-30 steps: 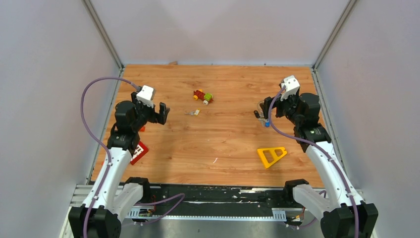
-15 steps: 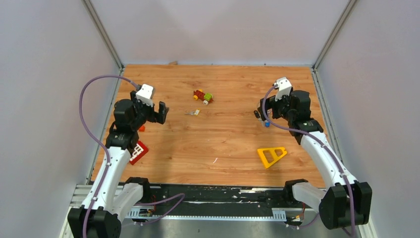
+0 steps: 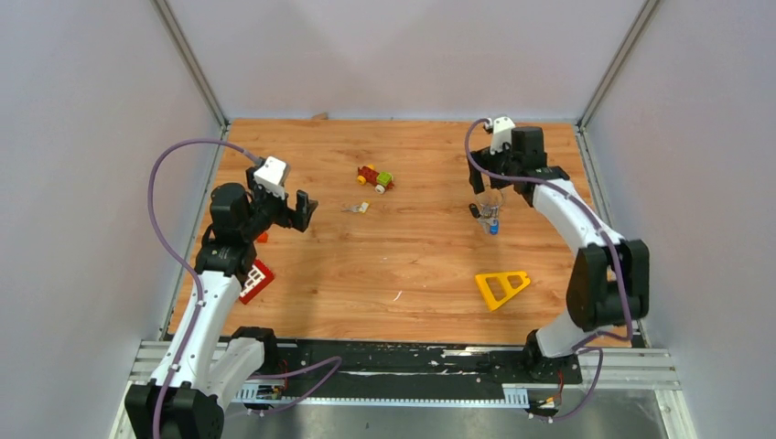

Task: Put the keys on the keyring

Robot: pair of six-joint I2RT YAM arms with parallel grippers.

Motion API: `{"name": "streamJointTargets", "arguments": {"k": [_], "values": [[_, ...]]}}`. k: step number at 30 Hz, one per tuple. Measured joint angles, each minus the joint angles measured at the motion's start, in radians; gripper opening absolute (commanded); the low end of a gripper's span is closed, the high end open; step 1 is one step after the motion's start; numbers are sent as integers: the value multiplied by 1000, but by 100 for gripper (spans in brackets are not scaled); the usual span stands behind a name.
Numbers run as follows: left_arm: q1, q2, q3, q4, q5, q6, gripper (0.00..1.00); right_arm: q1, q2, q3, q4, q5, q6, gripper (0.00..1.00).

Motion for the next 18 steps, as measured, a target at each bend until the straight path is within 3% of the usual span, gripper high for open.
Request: {"name": "streamJointTargets", "arguments": {"k": [7, 18], "values": [[0, 0, 0, 1, 33, 5, 100, 0, 310, 191, -131, 56, -14, 79], [0, 2, 0, 0, 64, 9, 100, -6, 459, 315, -228, 95, -21, 51]]}}
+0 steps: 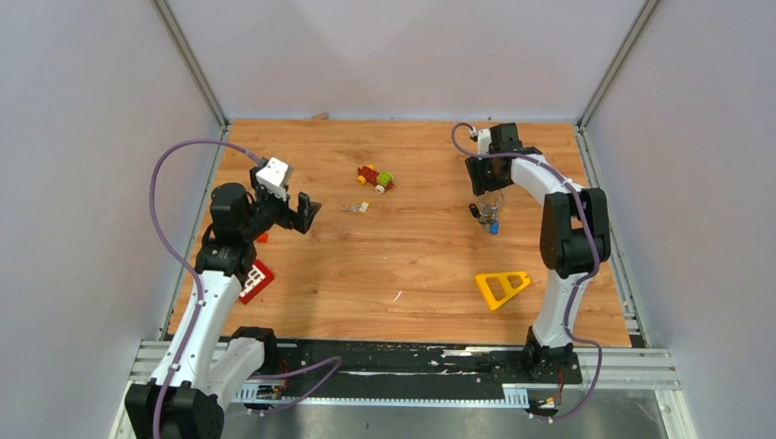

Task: Put the keys on the keyring

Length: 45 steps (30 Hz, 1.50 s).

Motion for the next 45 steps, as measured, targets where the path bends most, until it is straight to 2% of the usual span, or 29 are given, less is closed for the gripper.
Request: {"name": "streamJointTargets", "arguments": {"k": [23, 41, 45], "values": [[0, 5, 0, 1, 13, 4, 100, -46, 103, 58, -84, -39, 27, 30], [0, 5, 0, 7, 18, 4, 100, -56, 114, 85, -128, -71, 32, 1], [0, 5, 0, 8, 21, 4, 100, -56, 93, 85, -135, -84, 33, 0]]}}
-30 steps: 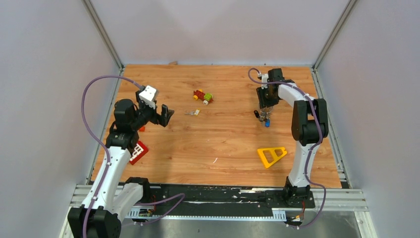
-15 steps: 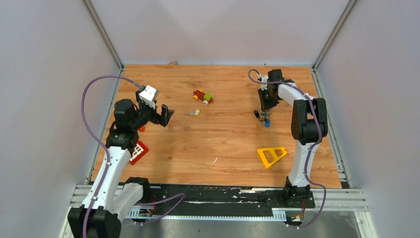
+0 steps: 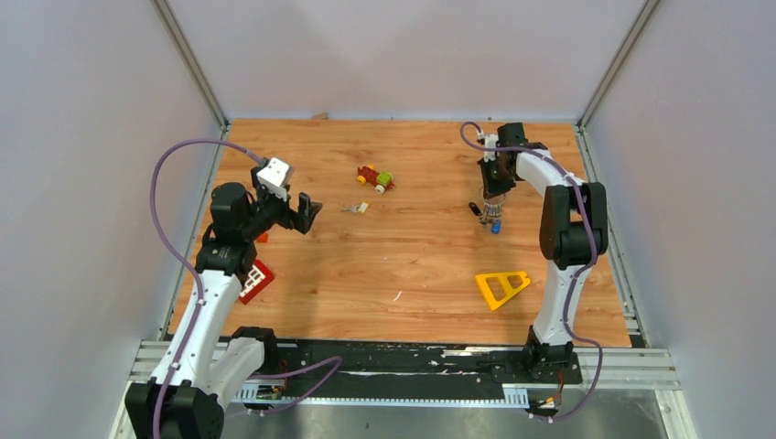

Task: Put the keys on the keyring

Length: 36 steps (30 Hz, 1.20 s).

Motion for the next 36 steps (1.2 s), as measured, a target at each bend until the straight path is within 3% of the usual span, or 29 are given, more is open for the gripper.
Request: {"name": "streamJointTargets", "arguments": {"k": [11, 23, 29, 36], "values": [[0, 0, 0, 3, 3, 0, 100, -2, -169, -76, 46, -126, -35, 0], [-11, 45, -4, 75, 140, 8, 93, -2, -485, -235, 90, -546, -224, 0], [-107, 101, 12, 99, 268, 27, 89, 45, -583, -280, 110, -779, -282, 0], [-254, 203, 154, 188, 391, 7, 81, 153, -617, -292, 159, -978, -286, 0]]}}
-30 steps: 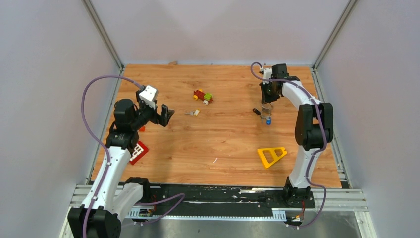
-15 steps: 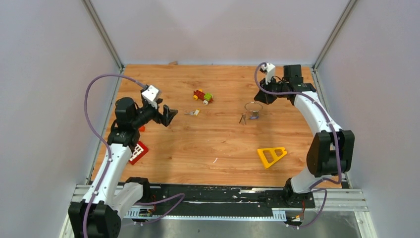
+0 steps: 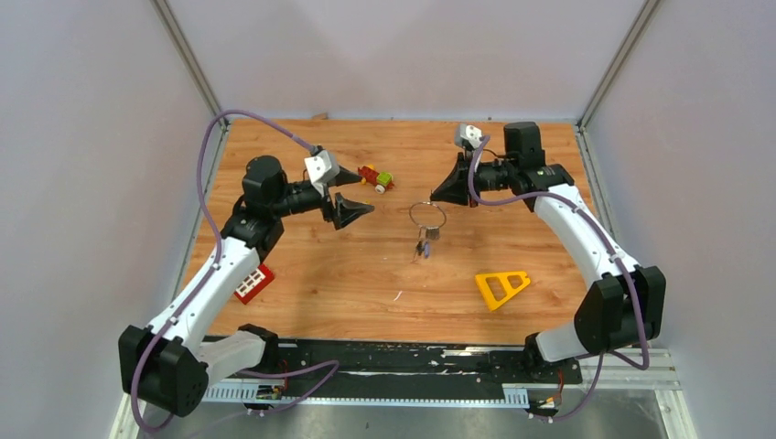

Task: Put the keys on the keyring

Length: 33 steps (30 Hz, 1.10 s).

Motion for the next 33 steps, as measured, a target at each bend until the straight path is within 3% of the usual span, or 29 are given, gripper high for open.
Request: {"name": "streamJointTargets", "arguments": {"k": [13, 18, 27, 33], "values": [[-172, 172, 63, 155, 146, -59, 82, 167, -105, -12, -9, -154, -106, 0], [-192, 168, 64, 144, 192, -10, 73, 188, -126, -12, -92, -186, -208, 0], [-243, 142, 135, -117, 233, 236, 56, 264, -110, 7, -369, -185, -455, 0], [-292, 136, 202, -316, 241, 422, 47, 323, -100, 8, -436, -167, -533, 0]]}}
